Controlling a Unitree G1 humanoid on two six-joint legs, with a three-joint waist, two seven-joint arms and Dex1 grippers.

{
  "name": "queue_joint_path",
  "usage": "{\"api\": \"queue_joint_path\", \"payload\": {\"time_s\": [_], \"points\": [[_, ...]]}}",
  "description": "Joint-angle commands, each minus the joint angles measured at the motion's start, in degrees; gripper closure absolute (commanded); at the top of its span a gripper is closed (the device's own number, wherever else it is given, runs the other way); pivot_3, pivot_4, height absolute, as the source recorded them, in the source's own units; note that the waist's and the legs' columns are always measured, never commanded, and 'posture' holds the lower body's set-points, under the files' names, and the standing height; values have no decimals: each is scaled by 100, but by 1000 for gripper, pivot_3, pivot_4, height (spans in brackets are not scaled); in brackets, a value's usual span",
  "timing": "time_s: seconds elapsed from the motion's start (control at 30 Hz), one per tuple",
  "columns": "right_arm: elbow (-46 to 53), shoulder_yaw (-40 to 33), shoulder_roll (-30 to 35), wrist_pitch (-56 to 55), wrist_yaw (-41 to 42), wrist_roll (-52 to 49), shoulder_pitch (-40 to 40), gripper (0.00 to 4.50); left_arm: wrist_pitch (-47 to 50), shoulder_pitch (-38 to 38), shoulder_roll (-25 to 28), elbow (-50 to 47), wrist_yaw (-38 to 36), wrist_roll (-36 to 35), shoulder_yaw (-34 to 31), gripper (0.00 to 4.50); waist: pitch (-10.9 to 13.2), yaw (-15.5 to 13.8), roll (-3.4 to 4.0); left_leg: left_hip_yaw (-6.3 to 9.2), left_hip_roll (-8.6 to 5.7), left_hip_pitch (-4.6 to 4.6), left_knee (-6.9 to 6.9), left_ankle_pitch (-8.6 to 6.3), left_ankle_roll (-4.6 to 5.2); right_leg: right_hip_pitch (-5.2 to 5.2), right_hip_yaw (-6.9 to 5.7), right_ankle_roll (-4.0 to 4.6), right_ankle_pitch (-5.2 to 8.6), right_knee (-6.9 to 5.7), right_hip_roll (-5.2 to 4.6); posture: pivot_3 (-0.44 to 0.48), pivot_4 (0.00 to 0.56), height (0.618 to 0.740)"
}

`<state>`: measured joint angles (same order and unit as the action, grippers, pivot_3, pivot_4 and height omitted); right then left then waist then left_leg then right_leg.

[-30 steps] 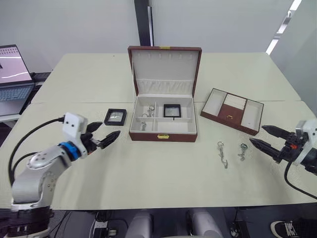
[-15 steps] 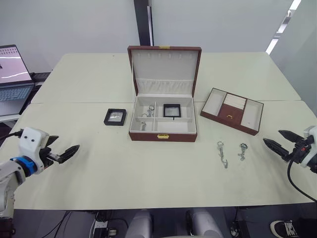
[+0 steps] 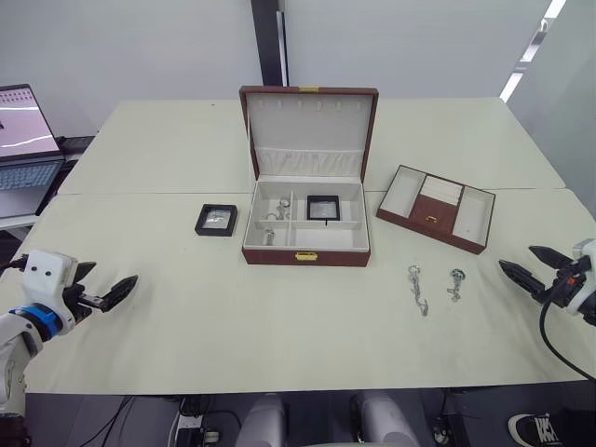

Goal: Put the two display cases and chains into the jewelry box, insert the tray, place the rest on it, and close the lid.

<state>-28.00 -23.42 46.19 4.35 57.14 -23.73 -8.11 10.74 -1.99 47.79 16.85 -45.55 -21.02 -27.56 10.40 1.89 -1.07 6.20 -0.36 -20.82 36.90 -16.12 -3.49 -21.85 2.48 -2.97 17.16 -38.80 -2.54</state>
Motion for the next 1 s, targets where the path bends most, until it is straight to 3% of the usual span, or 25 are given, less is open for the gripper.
{"api": "queue_joint_path", "payload": {"time_s": [0.03, 0.6, 0.8, 1.0], "points": [[26, -101, 57, -67, -11, -19, -84, 0, -107, 48, 24, 34, 44, 13, -135, 19, 0, 0, 0, 0, 0, 0, 0, 0, 0, 0, 0, 0, 0, 0, 0, 0, 150, 740], [290, -119, 18, 60, 218, -232, -48, 0, -238, 278, 48, 170, -103, 128, 82, 19, 0, 1, 0, 0, -1, 0, 1, 0, 0, -1, 0, 0, 0, -3, 0, 0, 150, 740], [1490, 71, 8, 501, 612, -555, 248, 0, -283, 604, 401, 169, -708, 337, 539, 19, 0, -1, 1, 0, 0, 0, 2, 0, 0, -1, 0, 0, 0, -5, 1, 0, 150, 740], [3409, 481, 43, 1348, 717, -1079, 434, 0, -760, 1758, 947, 761, -1714, 908, 1574, 19, 0, -2, 2, 2, -2, -2, 3, 0, 0, -3, -3, 0, 0, -8, 4, 0, 150, 740]]}}
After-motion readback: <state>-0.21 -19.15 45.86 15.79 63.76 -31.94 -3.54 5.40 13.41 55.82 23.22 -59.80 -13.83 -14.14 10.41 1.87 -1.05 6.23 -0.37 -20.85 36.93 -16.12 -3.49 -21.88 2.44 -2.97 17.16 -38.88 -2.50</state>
